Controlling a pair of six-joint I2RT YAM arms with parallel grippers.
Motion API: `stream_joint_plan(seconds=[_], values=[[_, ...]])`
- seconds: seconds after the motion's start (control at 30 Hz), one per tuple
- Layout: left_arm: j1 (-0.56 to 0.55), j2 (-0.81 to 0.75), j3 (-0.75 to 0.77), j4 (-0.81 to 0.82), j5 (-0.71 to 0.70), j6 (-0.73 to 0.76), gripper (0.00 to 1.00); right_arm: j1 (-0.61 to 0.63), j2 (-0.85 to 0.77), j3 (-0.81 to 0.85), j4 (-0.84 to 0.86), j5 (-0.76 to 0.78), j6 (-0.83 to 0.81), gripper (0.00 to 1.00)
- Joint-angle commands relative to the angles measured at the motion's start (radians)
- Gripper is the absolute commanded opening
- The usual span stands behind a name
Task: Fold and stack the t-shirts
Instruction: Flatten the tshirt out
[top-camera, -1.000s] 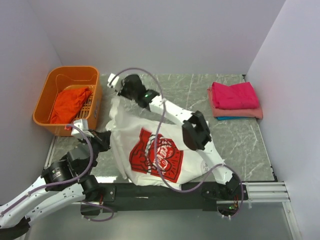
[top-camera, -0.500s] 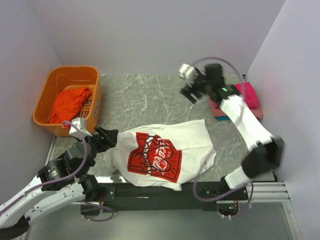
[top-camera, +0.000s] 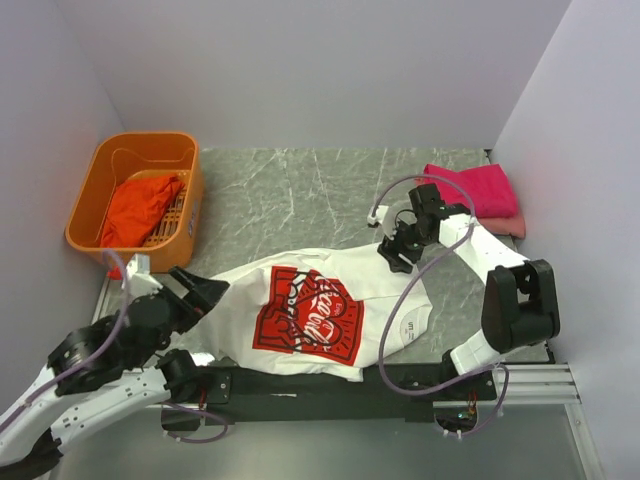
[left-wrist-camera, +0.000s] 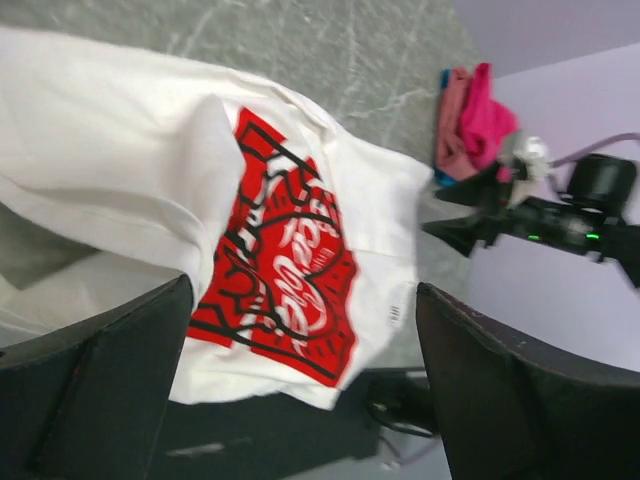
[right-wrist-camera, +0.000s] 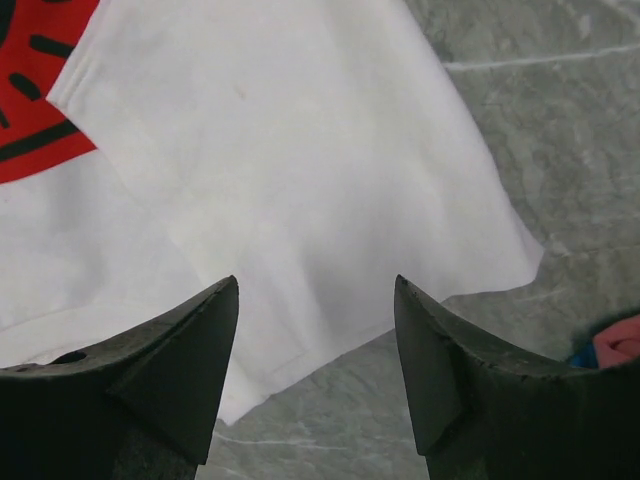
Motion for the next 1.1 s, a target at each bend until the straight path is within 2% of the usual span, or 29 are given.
stream_joint_plan(seconds=[0.0, 0.13, 0.23, 0.27, 0.37, 0.53, 0.7, 0.93, 1.03, 1.07], values=[[-0.002, -0.091, -0.027, -0.068, 0.094, -0.149, 0.99, -0.013, -0.012, 0.021, -0.072, -0.083, -0.052, 0.70], [-0.002, -0.101, -0.043, -0.057, 0.075, -0.104, 0.99, -0.009, -0.106, -0.106, -0.056, -0.109, -0.237, 0.70], [-0.002, -0.055, -0.015, -0.002, 0.050, 0.020, 1.00, 0.004, -0.108, -0.159, -0.036, -0.088, -0.294, 0.69], [-0.002, -0.043, -0.004, 0.029, 0.059, 0.149, 0.99, 0.013, -0.101, -0.172, -0.028, -0.069, -0.291, 0.68], [-0.002, 0.011, 0.028, 0.155, 0.088, 0.317, 0.99, 0.054, -0.083, -0.214, 0.033, 0.020, -0.265, 0.67], [-0.002, 0.140, 0.033, 0.328, 0.038, 0.478, 1.00, 0.074, -0.049, -0.234, 0.078, 0.076, -0.245, 0.64], [-0.002, 0.261, 0.036, 0.432, 0.029, 0.563, 0.99, 0.085, -0.036, -0.251, 0.112, 0.104, -0.230, 0.62], [-0.002, 0.275, 0.005, 0.526, 0.033, 0.604, 0.99, 0.097, -0.017, -0.252, 0.123, 0.097, -0.209, 0.55], [-0.002, 0.255, -0.021, 0.541, 0.030, 0.597, 0.99, 0.100, -0.023, -0.240, 0.115, 0.084, -0.201, 0.46], [-0.002, 0.244, -0.032, 0.545, 0.029, 0.594, 0.99, 0.099, -0.034, -0.235, 0.106, 0.084, -0.195, 0.39]])
